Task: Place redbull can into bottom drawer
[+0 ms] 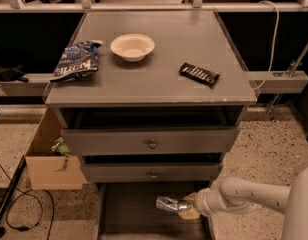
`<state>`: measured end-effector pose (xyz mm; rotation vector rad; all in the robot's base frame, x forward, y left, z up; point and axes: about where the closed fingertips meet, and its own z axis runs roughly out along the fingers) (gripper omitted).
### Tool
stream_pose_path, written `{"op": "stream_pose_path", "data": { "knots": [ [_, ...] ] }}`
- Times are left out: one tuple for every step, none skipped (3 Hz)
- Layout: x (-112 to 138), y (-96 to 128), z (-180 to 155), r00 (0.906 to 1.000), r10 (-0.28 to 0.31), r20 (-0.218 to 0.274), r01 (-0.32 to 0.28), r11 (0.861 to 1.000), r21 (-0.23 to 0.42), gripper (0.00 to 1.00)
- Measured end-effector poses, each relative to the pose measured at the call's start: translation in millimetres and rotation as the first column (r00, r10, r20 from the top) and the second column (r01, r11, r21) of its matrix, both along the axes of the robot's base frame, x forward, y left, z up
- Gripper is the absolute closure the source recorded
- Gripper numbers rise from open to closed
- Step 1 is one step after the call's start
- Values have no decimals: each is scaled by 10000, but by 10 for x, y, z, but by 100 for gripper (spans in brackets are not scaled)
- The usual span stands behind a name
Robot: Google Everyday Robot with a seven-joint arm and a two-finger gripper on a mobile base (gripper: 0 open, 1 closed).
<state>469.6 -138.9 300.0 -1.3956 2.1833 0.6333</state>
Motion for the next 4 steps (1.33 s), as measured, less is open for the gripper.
{"op": "stream_pose_path", "data": {
  "knots": [
    [102, -101, -200, 9999, -142, 44, 141, 9996, 259, 100],
    [225, -116, -392, 9998, -150, -151, 160, 9974, 697, 100],
    [231, -110, -405, 9998, -131, -167, 143, 9974, 703, 100],
    [210, 67, -527, 9995, 275, -178, -263, 9975, 659, 100]
  ]
}}
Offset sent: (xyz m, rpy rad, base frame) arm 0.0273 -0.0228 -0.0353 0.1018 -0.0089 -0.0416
